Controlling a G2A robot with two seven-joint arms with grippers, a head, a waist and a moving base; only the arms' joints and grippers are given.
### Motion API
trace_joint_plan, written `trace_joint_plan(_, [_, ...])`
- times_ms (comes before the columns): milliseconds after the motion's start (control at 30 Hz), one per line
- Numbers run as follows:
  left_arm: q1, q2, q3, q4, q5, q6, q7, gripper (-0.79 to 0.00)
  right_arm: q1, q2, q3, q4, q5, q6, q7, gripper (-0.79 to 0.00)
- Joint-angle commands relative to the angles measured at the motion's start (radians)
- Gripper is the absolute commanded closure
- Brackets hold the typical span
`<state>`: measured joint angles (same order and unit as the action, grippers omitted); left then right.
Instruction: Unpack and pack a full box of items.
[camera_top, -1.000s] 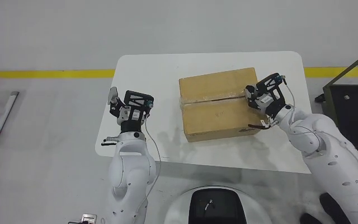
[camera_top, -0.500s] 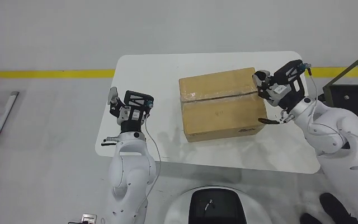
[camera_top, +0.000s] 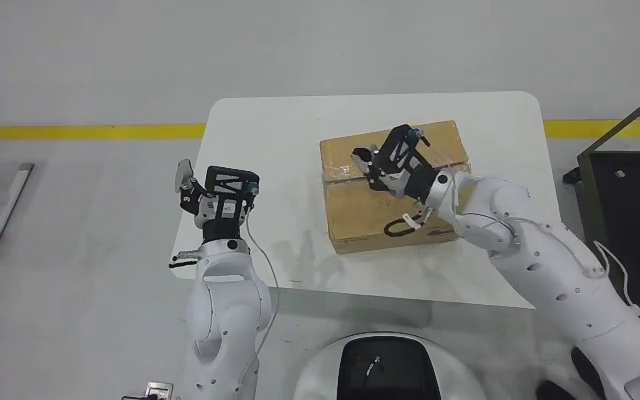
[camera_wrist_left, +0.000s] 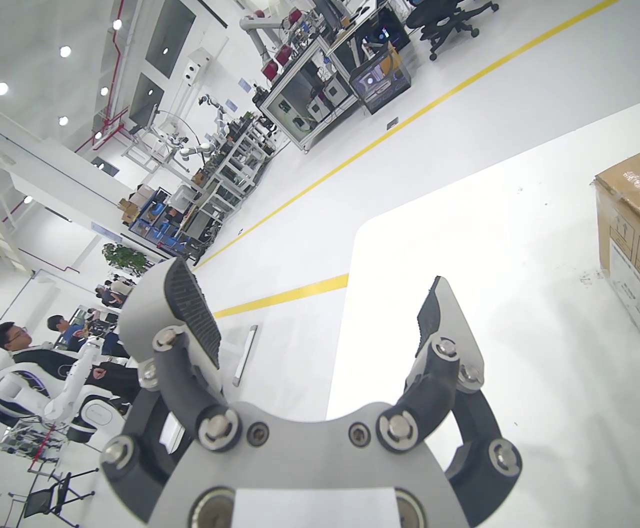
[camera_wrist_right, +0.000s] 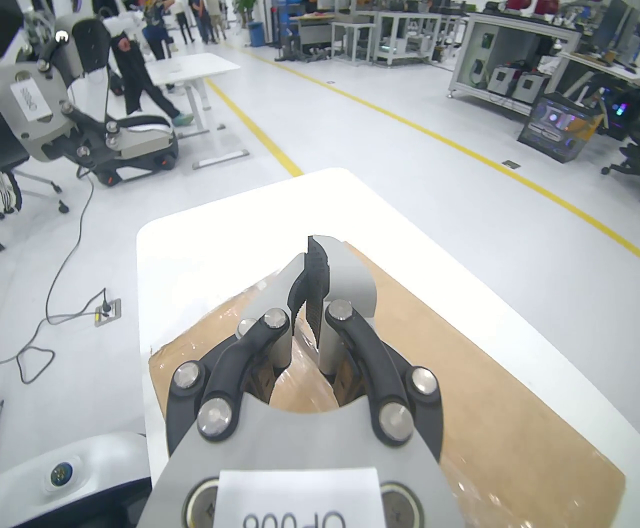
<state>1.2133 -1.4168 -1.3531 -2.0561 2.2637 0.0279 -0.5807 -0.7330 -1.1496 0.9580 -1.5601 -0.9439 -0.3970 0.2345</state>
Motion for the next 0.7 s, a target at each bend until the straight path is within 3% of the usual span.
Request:
trace_joint_plan(0, [0.0,0.0,0.0,0.0,0.0,0.0,0.0,-0.785,0.039,-0.016,-0.053,0.047,-0.029,-0.001,-0.022,0.0])
trace_joint_plan(333, [0.0,0.0,0.0,0.0,0.0,0.0,0.0,-0.785,0.113,-0.076,-0.17,0.23,-0.024,0.006,-0.065,0.0])
trace_joint_plan(667, [0.0,0.0,0.0,0.0,0.0,0.0,0.0,-0.785,0.005,-0.043,-0.055,0.146,-0.058,0.002,0.001,0.0])
